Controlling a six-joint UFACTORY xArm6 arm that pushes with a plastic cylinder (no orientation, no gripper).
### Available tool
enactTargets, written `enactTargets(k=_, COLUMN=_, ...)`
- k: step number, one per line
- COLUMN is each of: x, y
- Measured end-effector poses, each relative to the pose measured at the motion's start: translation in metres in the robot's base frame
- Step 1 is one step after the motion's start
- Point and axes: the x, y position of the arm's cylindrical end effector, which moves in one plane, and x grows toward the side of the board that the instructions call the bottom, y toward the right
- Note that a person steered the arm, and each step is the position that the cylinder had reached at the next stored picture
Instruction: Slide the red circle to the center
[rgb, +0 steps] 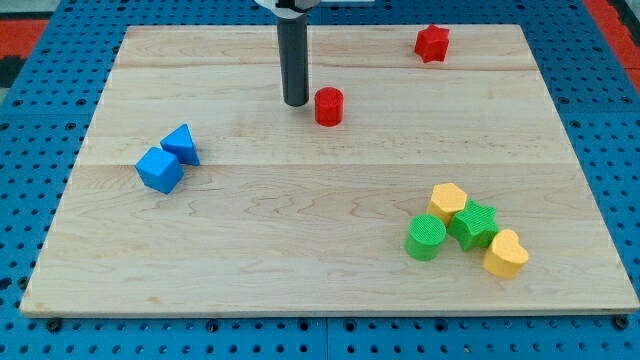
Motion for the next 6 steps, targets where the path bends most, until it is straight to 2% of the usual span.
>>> enactTargets(k=2, x=-0.008, y=-0.005)
enactTargets(k=3, x=-0.022, y=0.046)
enactTargets(k=4, x=-0.006, y=0.043)
enactTargets(k=5, x=-0.006, y=-0.048)
enactTargets(k=6, x=0.058, y=-0.035)
